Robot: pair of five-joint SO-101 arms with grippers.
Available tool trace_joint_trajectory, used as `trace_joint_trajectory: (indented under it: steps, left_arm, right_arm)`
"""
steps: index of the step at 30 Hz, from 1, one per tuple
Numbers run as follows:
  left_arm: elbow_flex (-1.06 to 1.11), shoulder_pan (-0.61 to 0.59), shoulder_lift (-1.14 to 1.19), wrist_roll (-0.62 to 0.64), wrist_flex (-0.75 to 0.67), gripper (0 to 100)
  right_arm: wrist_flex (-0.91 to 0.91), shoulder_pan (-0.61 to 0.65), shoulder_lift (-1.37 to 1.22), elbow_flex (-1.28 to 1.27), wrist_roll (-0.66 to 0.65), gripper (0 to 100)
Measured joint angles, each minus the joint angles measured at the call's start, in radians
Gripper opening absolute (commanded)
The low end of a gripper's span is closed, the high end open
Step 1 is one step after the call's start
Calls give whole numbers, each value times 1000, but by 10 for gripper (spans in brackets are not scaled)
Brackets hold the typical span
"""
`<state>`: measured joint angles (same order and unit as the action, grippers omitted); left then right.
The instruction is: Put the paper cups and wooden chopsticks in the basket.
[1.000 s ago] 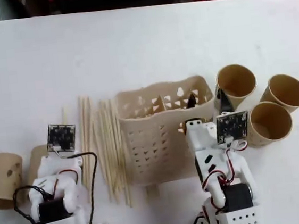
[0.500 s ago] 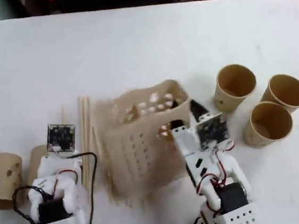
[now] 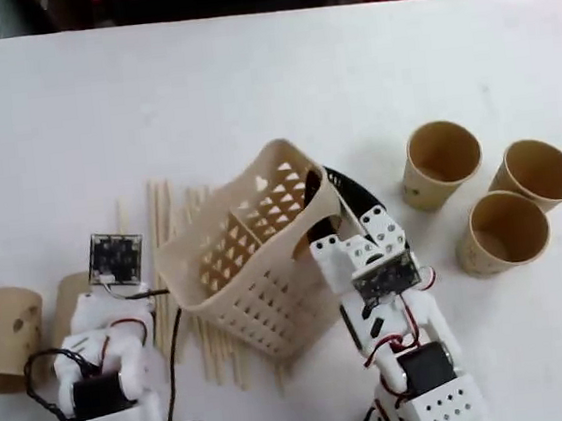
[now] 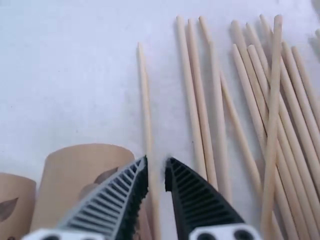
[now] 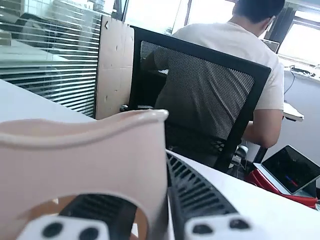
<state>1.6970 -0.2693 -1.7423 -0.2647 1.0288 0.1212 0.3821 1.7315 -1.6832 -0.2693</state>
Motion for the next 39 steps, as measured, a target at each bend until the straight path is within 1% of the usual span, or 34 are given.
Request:
trace_joint_trajectory:
  steps: [4, 8, 12, 14, 19, 25, 27, 29, 31, 34, 36, 39]
  left_arm:
    - [0, 0, 0, 0, 0, 80]
    - [0, 0, 0, 0, 0, 81]
    - [0, 0, 0, 0, 0, 80]
    - [0, 0, 0, 0, 0, 80]
    - [0, 0, 0, 0, 0, 80]
    - [0, -6, 0, 0, 0, 82]
    - [0, -48, -8, -31, -3, 82]
    - [-11, -127, -28, -118, -3, 81]
    - [-48, -216, -52, -192, -3, 82]
    - [-163, -244, -69, -158, 11, 82]
    - [-276, -219, -74, -149, 52, 82]
    - [-489, -126, -74, -112, 120, 83]
  right_arm:
    - [-5, -44, -23, -3, 25, 16]
    - [68, -55, -29, -5, 29, 22]
    - [146, -55, -31, -5, 31, 116]
    - [193, -55, -31, -5, 31, 132]
    - [232, -57, -26, -5, 32, 72]
    - [221, -60, -29, -5, 32, 61]
    - [221, -71, -31, -5, 32, 39]
    - [221, -66, -29, -5, 32, 24]
    - [221, -68, -26, -5, 32, 17]
    - [221, -63, -18, -5, 32, 17]
    - [221, -63, -18, -5, 32, 17]
    - [221, -63, -21, -5, 32, 17]
